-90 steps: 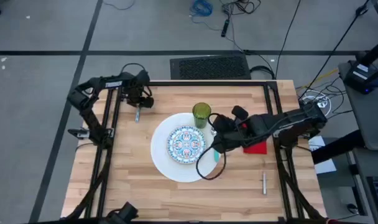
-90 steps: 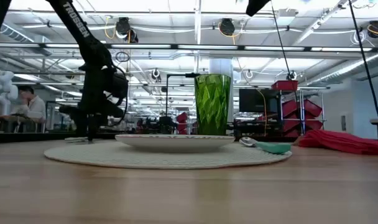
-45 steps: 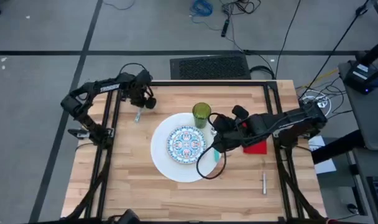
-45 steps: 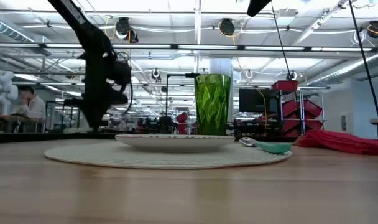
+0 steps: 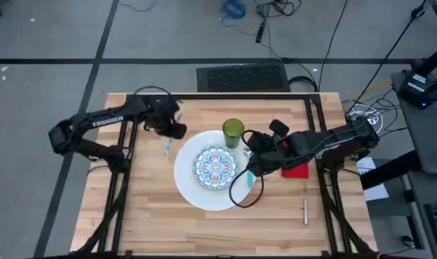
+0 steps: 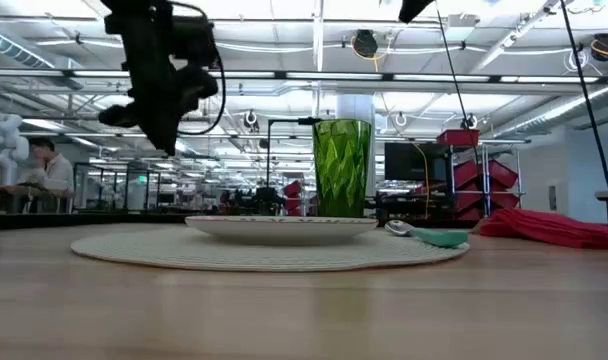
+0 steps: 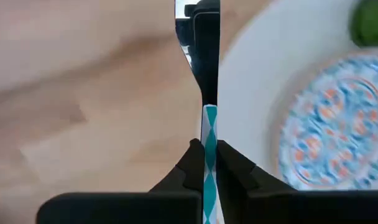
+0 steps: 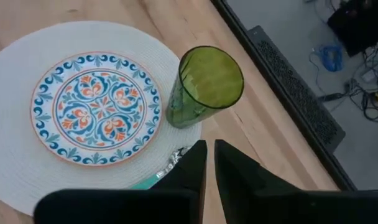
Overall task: Set table place
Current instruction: Put the white knife between the white plate and light blue on the white table placemat
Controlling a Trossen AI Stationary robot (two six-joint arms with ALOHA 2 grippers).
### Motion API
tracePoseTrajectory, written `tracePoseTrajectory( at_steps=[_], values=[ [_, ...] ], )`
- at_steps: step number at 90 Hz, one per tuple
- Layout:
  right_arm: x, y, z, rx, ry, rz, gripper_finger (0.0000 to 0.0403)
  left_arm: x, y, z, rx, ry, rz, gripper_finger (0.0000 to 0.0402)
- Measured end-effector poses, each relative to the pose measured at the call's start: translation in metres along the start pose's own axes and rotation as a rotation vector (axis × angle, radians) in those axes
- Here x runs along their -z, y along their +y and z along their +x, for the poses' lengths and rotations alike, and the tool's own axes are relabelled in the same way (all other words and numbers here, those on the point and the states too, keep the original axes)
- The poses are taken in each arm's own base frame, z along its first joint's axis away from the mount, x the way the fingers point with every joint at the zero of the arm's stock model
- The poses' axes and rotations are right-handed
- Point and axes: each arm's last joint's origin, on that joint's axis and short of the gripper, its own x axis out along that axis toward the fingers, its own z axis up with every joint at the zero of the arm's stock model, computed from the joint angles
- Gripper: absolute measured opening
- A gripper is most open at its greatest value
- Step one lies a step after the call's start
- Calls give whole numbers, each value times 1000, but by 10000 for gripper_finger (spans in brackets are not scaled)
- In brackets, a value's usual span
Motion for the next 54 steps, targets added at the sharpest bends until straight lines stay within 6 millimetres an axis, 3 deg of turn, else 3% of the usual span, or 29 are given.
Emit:
tracePoseTrajectory(
  at_steps=[25, 54],
  values=[
    [9, 17, 14, -22, -42, 4, 18, 43, -39, 7, 53, 30, 70, 0],
    [3, 34, 11, -130, -136, 131, 18, 70, -51, 25, -9, 76, 236, 0]
  ],
)
